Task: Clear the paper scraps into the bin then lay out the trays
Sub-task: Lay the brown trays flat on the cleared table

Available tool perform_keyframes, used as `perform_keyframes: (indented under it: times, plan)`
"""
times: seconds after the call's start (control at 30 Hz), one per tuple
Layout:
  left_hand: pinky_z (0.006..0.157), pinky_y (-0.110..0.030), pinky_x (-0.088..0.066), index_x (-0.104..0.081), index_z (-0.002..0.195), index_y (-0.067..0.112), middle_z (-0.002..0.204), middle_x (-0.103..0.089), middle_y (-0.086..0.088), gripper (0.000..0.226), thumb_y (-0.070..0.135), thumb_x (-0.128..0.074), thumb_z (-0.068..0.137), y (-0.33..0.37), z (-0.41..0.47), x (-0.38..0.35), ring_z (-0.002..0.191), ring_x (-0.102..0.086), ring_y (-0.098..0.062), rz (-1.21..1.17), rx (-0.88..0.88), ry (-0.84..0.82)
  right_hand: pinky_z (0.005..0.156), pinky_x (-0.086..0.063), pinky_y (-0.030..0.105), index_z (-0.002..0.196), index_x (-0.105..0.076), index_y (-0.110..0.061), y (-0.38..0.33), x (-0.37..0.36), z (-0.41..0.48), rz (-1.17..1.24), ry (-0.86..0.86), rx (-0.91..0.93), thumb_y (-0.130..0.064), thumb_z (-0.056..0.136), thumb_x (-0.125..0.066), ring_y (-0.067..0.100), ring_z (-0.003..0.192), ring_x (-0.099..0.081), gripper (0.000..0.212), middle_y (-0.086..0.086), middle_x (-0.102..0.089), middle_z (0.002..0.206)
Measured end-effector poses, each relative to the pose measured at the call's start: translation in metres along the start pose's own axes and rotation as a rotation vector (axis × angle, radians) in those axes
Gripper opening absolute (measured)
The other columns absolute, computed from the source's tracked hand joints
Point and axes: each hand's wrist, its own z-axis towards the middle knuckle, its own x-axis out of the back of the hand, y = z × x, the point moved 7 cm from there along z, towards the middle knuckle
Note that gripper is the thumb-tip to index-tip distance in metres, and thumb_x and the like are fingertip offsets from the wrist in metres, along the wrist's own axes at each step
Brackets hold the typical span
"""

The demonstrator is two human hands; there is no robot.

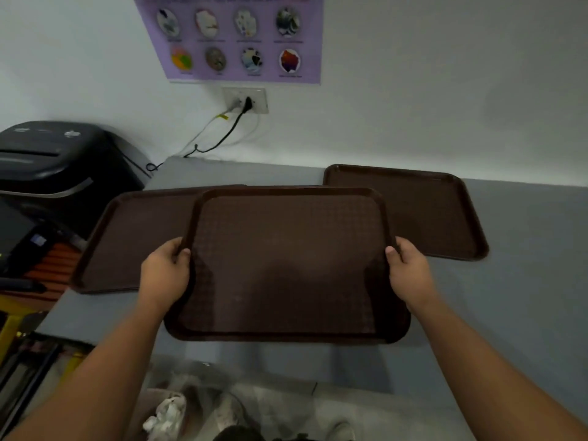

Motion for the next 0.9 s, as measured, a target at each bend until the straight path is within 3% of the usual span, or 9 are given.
perform_keyframes:
  times: [0.17,0.3,0.47,0.53,0.67,0.9]
  plan:
    - [0.1,-0.044,-0.049,-0.067,0.122,0.01,0.115,-0.071,-0.008,0.034,0.031,-0.06,0.096,-0.055,0.039,0.051,0.111,-0.064,-0.027,-0.05,0.114,0.086,0.085,-0.043,0.029,0.125,-0.059,-0.012,-0.045,-0.074,0.014,-0.014,-0.05,0.018,-0.019,0.101,-0.046,0.023,0.104,-0.058,0.028,0.007,-0.065,0.112]
    - [0.096,-0.033,-0.047,-0.066,0.124,0.006,0.117,-0.069,-0.008,0.035,0.027,-0.063,0.096,-0.086,0.067,0.087,0.109,-0.063,-0.022,-0.125,0.176,0.122,0.083,-0.044,0.031,0.121,-0.06,-0.013,-0.072,-0.133,0.022,-0.008,-0.07,-0.014,-0.023,0.101,-0.046,0.021,0.099,-0.059,0.026,0.002,-0.065,0.106]
    - [0.081,-0.029,-0.05,-0.069,0.119,0.011,0.099,-0.069,0.0,0.024,0.011,-0.056,0.098,-0.13,0.105,0.112,0.09,-0.064,-0.016,-0.258,0.252,0.052,0.076,-0.048,0.039,0.08,-0.058,-0.014,-0.085,-0.194,0.031,0.038,-0.022,-0.12,-0.03,0.094,-0.06,0.025,0.079,-0.061,0.021,0.003,-0.062,0.078]
    - [0.081,-0.031,-0.05,-0.069,0.118,0.011,0.097,-0.069,-0.001,0.024,0.009,-0.055,0.098,-0.146,0.119,0.119,0.093,-0.066,-0.019,-0.247,0.248,0.041,0.071,-0.048,0.036,0.075,-0.061,-0.013,-0.093,-0.211,0.033,-0.021,0.034,-0.124,-0.03,0.091,-0.063,0.025,0.075,-0.061,0.024,0.003,-0.063,0.073]
    - [0.085,-0.035,-0.049,-0.068,0.116,0.017,0.099,-0.065,-0.002,0.024,0.01,-0.055,0.098,-0.176,0.145,0.126,0.097,-0.062,-0.022,-0.162,0.263,0.053,0.069,-0.041,0.026,0.089,-0.069,-0.004,-0.107,-0.248,0.034,-0.095,0.014,-0.143,-0.017,0.093,-0.06,0.026,0.078,-0.061,0.017,0.011,-0.067,0.084]
    - [0.099,-0.04,-0.048,-0.067,0.124,0.012,0.116,-0.07,-0.01,0.031,0.015,-0.057,0.095,-0.214,0.179,0.119,0.111,-0.063,-0.028,-0.007,0.19,0.01,0.085,-0.047,0.033,0.103,-0.066,0.0,-0.112,-0.291,0.037,-0.255,-0.039,-0.112,-0.01,0.094,-0.054,0.036,0.097,-0.064,0.018,0.02,-0.069,0.101]
